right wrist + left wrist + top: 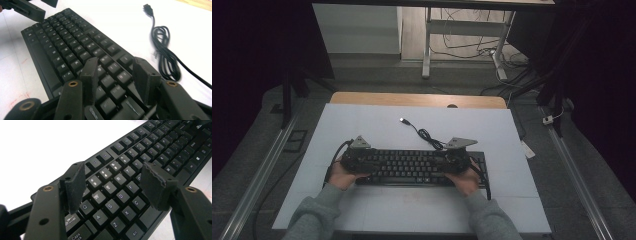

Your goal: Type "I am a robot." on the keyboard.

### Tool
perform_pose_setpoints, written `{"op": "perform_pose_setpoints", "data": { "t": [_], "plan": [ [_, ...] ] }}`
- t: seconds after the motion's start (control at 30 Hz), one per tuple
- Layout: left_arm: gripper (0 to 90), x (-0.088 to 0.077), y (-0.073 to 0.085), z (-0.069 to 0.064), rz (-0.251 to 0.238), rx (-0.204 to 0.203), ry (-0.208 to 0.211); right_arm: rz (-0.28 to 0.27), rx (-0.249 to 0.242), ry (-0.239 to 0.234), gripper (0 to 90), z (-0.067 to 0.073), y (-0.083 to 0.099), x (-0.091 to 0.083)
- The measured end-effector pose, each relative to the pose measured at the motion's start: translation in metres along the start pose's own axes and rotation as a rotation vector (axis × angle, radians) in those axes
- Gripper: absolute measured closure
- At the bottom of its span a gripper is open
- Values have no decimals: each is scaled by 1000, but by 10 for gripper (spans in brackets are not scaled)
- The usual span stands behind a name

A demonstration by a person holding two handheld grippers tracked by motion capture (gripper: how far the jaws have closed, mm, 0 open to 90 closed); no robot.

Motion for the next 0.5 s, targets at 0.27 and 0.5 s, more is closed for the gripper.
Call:
{"op": "perform_pose_setpoints", "data": {
  "t": [0.27,0.5],
  "plan": [
    [369,-1,0,1,-4,-2,1,-3,13,32,521,-9,13,-22],
    [368,0,0,2,-1,-3,0,0,26,58,513,-15,27,-42]
  ]
}}
Point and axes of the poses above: each handheld gripper's, and its own axes: x roughly forward along the jaws, y roughly out of its underside, z roughly to its left, the point moved 10 cm from there along x, roughly forward along the jaws, and after that the axes turned 10 degrees about -x, right-handed, at the moved point
